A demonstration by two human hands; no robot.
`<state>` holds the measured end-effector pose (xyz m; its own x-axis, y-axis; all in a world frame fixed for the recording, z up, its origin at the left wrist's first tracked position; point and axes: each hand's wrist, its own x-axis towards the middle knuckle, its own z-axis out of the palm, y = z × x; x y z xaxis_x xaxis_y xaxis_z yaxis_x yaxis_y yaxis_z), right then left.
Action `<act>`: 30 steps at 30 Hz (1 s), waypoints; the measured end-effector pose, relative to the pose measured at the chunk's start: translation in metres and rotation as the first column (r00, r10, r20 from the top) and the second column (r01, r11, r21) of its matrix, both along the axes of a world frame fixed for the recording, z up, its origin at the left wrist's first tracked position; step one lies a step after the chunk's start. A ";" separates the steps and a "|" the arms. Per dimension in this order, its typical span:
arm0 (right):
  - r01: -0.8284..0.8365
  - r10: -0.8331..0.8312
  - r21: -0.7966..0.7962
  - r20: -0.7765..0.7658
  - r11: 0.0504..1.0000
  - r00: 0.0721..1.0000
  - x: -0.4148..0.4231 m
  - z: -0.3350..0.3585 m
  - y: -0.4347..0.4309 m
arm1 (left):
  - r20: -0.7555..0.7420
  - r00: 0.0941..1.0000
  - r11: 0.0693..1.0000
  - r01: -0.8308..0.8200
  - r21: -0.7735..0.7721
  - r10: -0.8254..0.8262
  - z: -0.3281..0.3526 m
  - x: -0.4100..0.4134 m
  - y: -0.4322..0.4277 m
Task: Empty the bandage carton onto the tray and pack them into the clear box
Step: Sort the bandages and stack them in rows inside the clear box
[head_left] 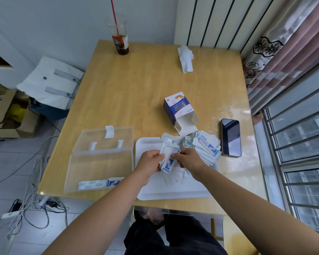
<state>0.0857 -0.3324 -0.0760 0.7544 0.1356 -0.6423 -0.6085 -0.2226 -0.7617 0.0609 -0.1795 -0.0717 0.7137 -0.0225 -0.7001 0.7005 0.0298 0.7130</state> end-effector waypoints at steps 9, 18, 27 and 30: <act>0.067 -0.055 0.144 -0.088 0.987 0.995 0.000 0.004 -0.006 | -0.401 0.893 0.924 -0.312 -0.220 0.206 0.000 0.004 0.007; -0.021 0.028 0.104 -0.067 0.994 0.997 -0.002 0.007 0.003 | -0.441 0.891 0.933 -0.242 -0.267 0.105 -0.001 -0.001 0.002; -0.132 0.131 0.123 0.020 0.984 0.991 -0.008 0.010 0.008 | -0.360 0.933 0.962 -0.092 -0.257 -0.007 -0.001 -0.004 0.003; -0.156 0.154 0.134 0.027 0.979 0.988 -0.008 0.011 0.010 | -0.341 0.939 0.963 -0.048 -0.267 -0.048 -0.003 -0.006 0.005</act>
